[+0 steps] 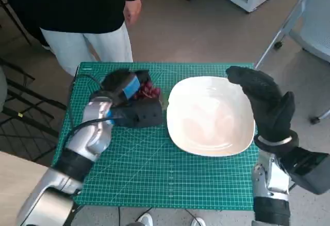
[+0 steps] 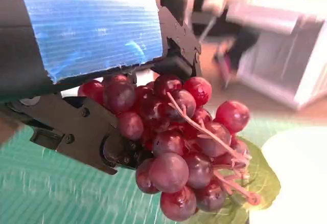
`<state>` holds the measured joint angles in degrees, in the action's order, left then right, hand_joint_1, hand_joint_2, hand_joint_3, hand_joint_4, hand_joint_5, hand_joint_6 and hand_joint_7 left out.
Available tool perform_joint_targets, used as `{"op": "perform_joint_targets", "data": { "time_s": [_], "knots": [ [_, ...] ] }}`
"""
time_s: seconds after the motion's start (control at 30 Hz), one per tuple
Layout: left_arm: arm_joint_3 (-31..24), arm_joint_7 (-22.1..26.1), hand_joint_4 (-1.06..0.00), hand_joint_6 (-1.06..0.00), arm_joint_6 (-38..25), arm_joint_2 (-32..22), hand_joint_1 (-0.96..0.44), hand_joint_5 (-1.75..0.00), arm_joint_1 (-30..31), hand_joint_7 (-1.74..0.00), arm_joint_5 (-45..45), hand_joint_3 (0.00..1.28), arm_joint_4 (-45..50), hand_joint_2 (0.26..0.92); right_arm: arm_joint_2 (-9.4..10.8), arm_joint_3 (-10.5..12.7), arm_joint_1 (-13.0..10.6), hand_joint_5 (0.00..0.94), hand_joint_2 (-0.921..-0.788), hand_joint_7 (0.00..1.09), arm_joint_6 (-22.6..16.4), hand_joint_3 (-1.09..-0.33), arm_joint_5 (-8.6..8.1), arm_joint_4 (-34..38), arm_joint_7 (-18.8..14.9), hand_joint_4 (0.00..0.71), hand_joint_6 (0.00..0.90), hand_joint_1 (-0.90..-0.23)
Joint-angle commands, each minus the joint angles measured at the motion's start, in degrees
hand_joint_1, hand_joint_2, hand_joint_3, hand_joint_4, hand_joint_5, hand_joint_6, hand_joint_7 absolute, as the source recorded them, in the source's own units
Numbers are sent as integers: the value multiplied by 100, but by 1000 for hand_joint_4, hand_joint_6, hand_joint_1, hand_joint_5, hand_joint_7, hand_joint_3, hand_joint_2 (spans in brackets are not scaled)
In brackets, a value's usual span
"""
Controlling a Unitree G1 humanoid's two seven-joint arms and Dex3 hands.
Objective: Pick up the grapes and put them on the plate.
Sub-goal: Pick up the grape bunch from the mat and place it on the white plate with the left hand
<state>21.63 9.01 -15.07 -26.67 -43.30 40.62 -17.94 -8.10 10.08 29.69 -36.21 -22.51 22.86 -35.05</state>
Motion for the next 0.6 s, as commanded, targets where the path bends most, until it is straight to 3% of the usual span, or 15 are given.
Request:
{"op": "perform_joint_targets", "data": {
  "time_s": [0.03,0.27,0.6],
  "knots": [
    [-161,-168,-610,-680,110,-172,4,-1403,212,-945,112,97,367,921,-2,37,-33,9,-921,376,-8,-560,-74,93,-45,207,-1,-502],
    [-224,-203,-641,-658,181,-200,3,-1350,326,-989,157,89,548,921,2,64,-24,8,-921,379,-35,-557,-76,102,-44,207,-1,-505],
    [-210,223,-603,-628,-110,-77,3,-1404,335,-1005,198,121,951,921,-4,101,-44,7,-921,379,-82,-556,-102,122,-79,207,-1,-507]
  ]
}}
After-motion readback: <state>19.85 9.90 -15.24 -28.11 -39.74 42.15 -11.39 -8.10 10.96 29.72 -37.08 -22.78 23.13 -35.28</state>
